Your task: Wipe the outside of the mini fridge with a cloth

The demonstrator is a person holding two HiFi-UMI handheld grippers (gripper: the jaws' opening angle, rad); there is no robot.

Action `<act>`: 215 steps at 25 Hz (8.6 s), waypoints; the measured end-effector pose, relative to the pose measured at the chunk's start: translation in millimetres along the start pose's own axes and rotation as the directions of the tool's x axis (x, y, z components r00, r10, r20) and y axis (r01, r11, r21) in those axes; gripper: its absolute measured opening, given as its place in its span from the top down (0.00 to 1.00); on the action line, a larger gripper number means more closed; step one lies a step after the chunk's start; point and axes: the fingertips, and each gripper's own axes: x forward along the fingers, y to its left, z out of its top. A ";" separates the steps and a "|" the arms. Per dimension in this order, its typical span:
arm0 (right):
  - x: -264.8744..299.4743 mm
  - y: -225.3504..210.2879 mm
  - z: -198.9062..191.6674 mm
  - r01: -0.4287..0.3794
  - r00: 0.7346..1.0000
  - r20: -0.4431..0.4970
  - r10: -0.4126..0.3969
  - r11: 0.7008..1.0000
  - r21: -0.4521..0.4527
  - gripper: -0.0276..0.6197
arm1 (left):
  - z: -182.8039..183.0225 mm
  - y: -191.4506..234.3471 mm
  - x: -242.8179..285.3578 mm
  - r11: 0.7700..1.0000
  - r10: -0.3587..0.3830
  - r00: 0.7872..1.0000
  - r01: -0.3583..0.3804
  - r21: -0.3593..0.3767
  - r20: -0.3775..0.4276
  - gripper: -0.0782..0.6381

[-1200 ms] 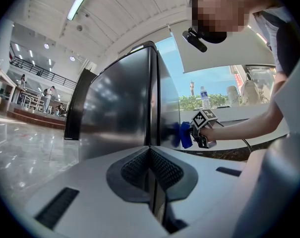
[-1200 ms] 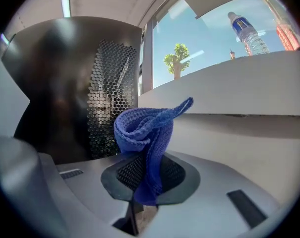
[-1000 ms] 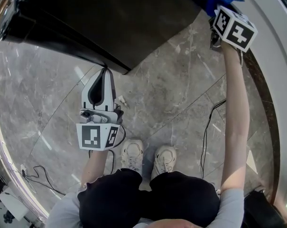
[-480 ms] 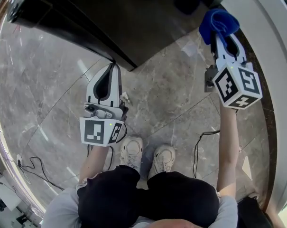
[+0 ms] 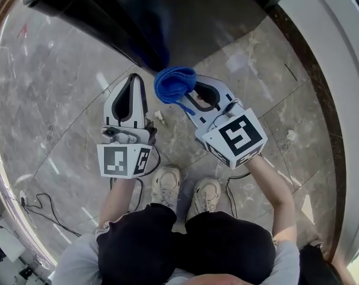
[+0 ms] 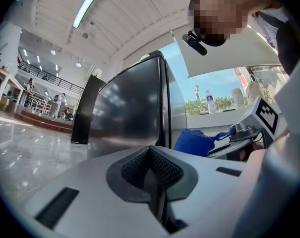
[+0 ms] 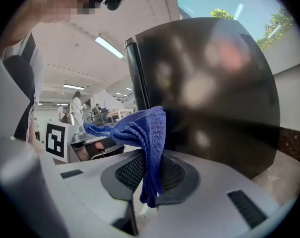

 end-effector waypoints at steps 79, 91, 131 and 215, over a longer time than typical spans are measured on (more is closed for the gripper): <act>-115.8 -260.7 14.0 0.708 0.670 0.088 -0.737 0.670 0.224 0.85 | -30.7 -32.7 17.3 0.993 -0.110 0.992 0.107 -0.053 -0.053 0.88; -25.0 -100.4 -21.5 0.284 0.954 0.050 -0.295 0.945 0.162 0.85 | -21.7 -30.4 5.7 0.995 -0.094 0.995 0.093 -0.022 -0.022 0.88; 30.8 -86.9 -79.4 0.268 0.957 -0.123 -0.264 0.963 0.018 0.85 | -47.0 -14.6 5.5 0.999 -0.052 0.996 0.051 -0.012 -0.071 0.88; -73.2 -91.7 -12.9 0.540 0.841 0.012 -0.540 0.841 0.029 0.85 | -30.4 -84.4 9.0 0.979 -0.204 0.974 0.202 -0.033 -0.097 0.88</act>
